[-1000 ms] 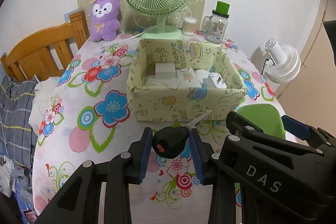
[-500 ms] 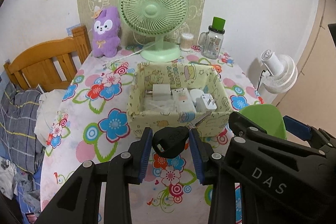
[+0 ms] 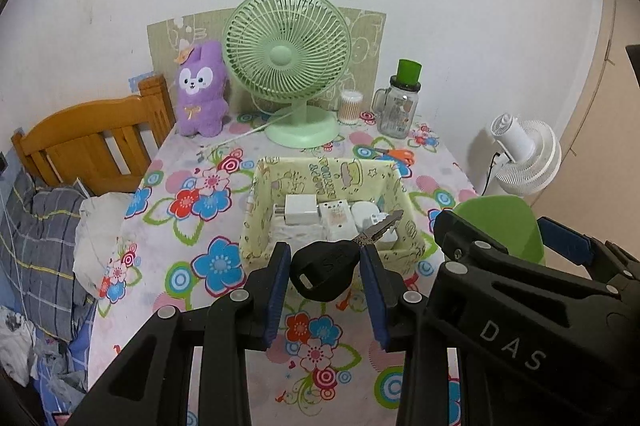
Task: Organize rigid objects
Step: 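Lift the key fob and green lid and carry both over the fabric box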
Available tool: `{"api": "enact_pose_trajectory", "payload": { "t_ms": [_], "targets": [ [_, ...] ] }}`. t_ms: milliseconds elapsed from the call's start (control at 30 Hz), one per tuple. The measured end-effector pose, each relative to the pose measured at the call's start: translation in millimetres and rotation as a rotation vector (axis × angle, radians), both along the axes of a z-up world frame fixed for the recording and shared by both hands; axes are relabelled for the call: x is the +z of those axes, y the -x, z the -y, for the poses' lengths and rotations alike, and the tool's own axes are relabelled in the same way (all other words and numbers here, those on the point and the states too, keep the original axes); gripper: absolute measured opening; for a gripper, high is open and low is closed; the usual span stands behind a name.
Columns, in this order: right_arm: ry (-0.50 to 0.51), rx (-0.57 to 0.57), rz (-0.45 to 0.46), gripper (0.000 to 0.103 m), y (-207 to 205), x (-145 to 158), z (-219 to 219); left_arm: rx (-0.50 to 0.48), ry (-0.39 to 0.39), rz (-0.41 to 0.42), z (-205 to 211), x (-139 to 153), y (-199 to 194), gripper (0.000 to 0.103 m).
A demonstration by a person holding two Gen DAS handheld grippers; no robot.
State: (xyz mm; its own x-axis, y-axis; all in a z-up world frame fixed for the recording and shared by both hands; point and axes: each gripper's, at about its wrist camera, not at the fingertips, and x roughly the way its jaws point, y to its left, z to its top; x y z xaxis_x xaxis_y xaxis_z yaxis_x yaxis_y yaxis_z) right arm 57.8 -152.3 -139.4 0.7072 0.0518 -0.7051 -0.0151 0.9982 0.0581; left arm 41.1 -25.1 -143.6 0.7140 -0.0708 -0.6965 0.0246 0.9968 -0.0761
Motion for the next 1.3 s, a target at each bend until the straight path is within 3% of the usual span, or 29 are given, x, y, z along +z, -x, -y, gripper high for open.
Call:
{"api": "enact_pose_trajectory", "payload": {
  "t_ms": [433,1300],
  "targets": [
    [0.015,0.025,0.026,0.094,-10.6,11.6,3.9,0.015,0.013,0.024,3.2,9.3,-9.0,0.036],
    [0.032,0.085,-0.049,0.094,-79.4,-10.5,-3.4,0.057,0.021,-0.047,3.6,-19.3,-77.6,0.036]
  ]
}}
